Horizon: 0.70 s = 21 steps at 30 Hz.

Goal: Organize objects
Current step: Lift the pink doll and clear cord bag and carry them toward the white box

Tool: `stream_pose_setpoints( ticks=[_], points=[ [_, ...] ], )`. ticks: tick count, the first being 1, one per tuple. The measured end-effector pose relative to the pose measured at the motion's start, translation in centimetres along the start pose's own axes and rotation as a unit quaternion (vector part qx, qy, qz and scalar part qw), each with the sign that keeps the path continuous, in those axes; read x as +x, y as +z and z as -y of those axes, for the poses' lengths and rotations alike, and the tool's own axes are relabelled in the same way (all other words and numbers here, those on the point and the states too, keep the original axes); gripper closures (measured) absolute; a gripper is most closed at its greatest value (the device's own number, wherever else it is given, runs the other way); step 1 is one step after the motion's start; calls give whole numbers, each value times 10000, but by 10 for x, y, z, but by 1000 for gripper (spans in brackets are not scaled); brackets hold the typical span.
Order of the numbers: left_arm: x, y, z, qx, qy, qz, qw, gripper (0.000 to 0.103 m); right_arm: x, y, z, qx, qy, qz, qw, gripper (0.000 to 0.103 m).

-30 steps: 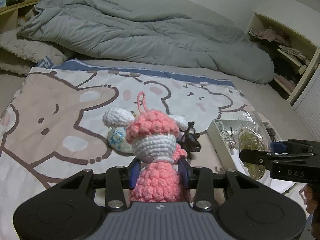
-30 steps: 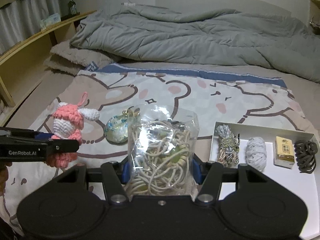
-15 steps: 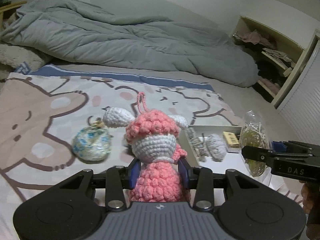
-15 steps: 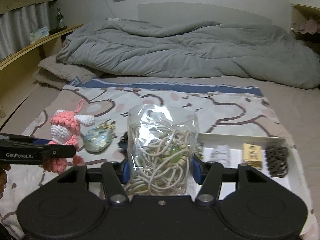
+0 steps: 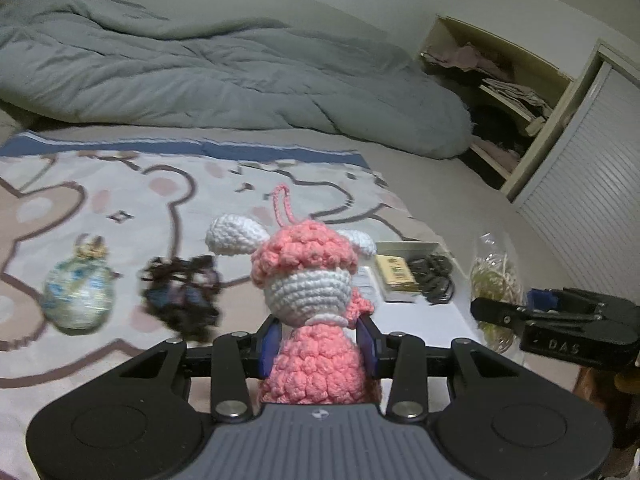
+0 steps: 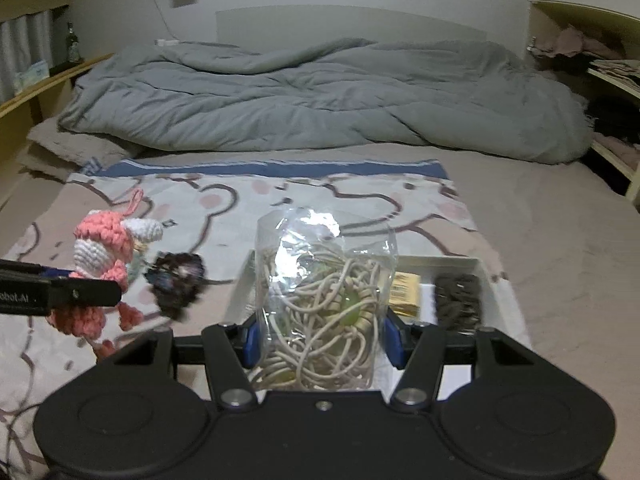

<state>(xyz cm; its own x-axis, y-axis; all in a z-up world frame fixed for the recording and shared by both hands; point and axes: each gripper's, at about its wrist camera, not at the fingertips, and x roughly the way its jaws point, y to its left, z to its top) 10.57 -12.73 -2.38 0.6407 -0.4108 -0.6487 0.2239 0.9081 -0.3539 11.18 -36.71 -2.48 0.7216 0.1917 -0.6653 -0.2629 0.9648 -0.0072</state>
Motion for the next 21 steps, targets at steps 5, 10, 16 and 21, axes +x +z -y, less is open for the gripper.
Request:
stream_pose_setpoints(
  ticks=[5, 10, 16, 21],
  points=[
    [30, -2, 24, 34, -293, -97, 9995, 61, 6, -11, 31, -6, -271, -118, 9996, 45],
    [60, -7, 47, 103, -596, -258, 9978, 61, 21, -22, 57, -34, -547, -322, 9980, 45],
    [102, -15, 74, 173, -962, -496, 9940, 61, 43, -40, 80, -192, -709, -685, 9949, 45],
    [133, -25, 90, 67, -1241, -728, 9896, 61, 56, -55, 99, -149, -728, -951, 9927, 45]
  ],
)
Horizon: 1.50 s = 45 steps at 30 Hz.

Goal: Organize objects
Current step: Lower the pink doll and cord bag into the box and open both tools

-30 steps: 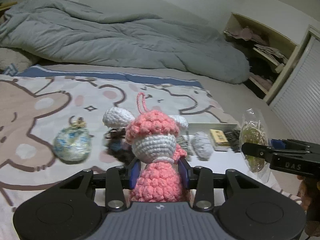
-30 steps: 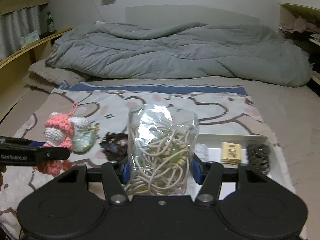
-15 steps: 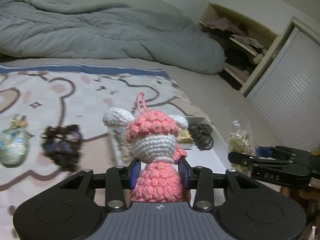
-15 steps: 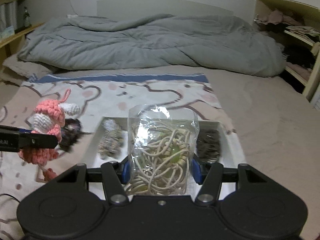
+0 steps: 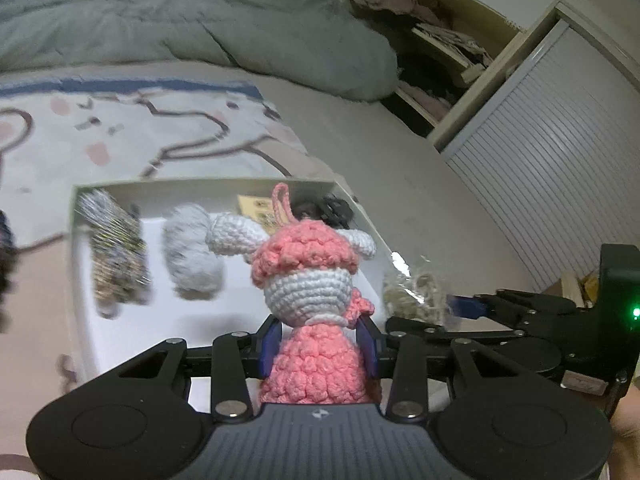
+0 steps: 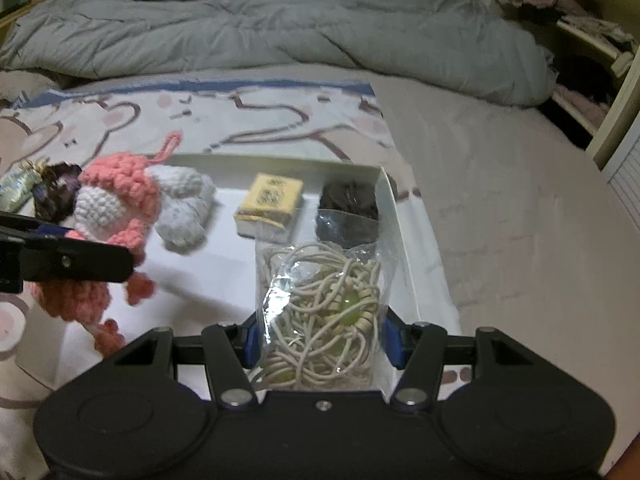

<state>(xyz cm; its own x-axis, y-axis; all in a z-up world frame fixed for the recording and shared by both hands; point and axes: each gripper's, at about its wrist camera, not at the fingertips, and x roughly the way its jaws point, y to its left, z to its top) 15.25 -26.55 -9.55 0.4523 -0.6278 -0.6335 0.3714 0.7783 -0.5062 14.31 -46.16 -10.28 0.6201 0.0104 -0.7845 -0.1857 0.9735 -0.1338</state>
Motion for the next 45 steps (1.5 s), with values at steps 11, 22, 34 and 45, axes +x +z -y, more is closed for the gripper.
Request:
stream_pose_setpoints(
  ticks=[11, 22, 34, 45],
  points=[
    [47, -13, -5, -435, -254, -336, 9982, 61, 24, -14, 24, 137, -145, -299, 9994, 38],
    [67, -20, -9, -1021, -213, -327, 9940, 61, 7, -12, 52, 1240, 114, 146, 9921, 48],
    [83, -27, -3, -1253, -176, -443, 9910, 61, 37, -14, 39, 1125, 97, -345, 9930, 61],
    [71, -23, -2, -1278, -67, -418, 9909, 49, 25, -17, 50, 1523, 150, -207, 9880, 61]
  ],
)
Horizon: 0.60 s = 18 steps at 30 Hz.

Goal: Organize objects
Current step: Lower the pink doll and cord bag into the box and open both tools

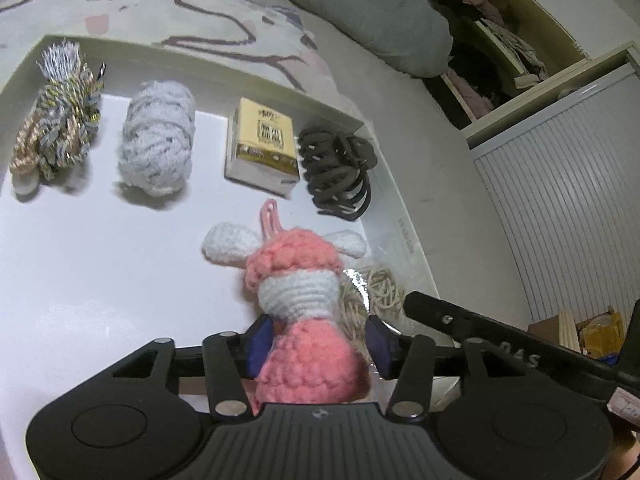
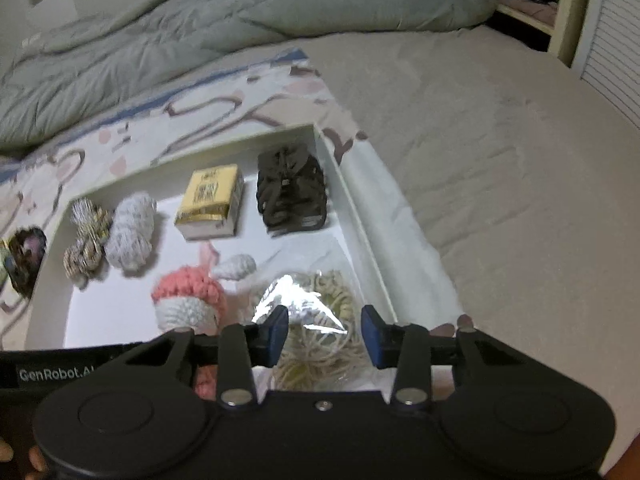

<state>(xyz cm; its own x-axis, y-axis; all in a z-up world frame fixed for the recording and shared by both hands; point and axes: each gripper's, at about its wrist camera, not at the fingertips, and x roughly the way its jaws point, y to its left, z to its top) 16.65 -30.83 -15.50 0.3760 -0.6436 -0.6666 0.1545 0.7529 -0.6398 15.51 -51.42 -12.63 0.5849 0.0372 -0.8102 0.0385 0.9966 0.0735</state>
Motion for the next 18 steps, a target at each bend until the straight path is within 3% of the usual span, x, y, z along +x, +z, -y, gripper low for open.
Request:
stream_pose_setpoints(
  ticks=[3, 12, 18],
  points=[
    [-9, 2, 5, 96, 17, 73, 9999, 45, -12, 2, 1, 97, 27, 173, 9998, 61],
    [-43, 2, 22, 550, 203, 234, 9980, 45, -43, -5, 2, 258, 9, 439, 9987, 61],
    [-67, 0, 29, 794, 358, 368, 9955, 44, -65, -11, -2, 279, -22, 620, 9977, 56]
  ],
)
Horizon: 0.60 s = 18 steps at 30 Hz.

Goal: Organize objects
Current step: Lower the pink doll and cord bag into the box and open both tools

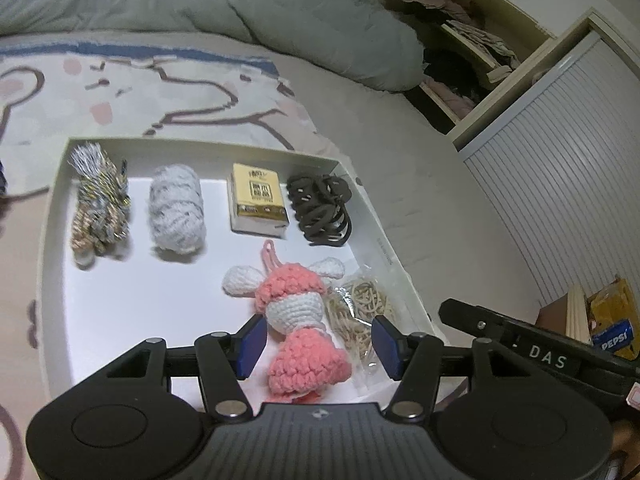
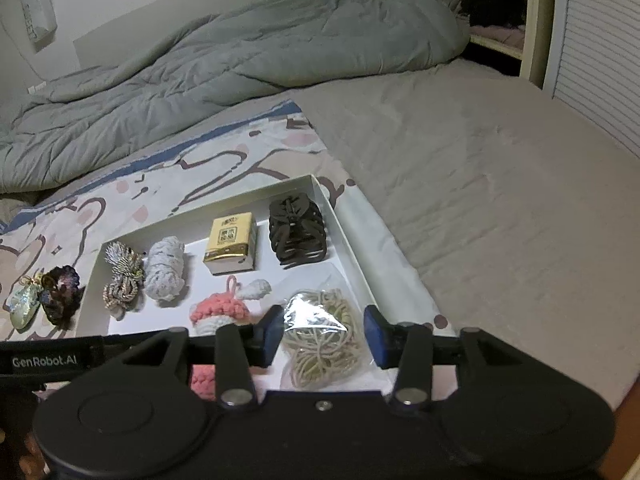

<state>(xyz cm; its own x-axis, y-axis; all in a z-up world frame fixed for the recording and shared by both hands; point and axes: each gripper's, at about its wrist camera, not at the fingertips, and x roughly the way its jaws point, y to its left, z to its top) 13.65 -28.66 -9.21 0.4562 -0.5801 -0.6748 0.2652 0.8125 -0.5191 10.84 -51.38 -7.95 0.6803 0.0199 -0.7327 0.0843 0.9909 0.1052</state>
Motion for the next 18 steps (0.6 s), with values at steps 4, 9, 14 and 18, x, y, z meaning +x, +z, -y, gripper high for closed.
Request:
stream_pose_setpoints(
  ticks=[4, 9, 14, 18],
  points=[
    [-16, 0, 3, 185, 125, 100, 9997, 40, -15, -2, -4, -56, -1, 118, 9999, 51],
    [-33, -3, 5, 340, 274, 187, 9989, 29, -33, -5, -10, -174, -73, 260, 9995, 41],
    [-47, -5, 5, 493, 424, 250, 9976, 21, -47, -9, -12, -190, -126, 349, 9991, 36],
    [-60, -6, 4, 619, 554, 324, 9960, 14, -57, -12, -14, -220, -172, 413, 9988, 31]
  ],
)
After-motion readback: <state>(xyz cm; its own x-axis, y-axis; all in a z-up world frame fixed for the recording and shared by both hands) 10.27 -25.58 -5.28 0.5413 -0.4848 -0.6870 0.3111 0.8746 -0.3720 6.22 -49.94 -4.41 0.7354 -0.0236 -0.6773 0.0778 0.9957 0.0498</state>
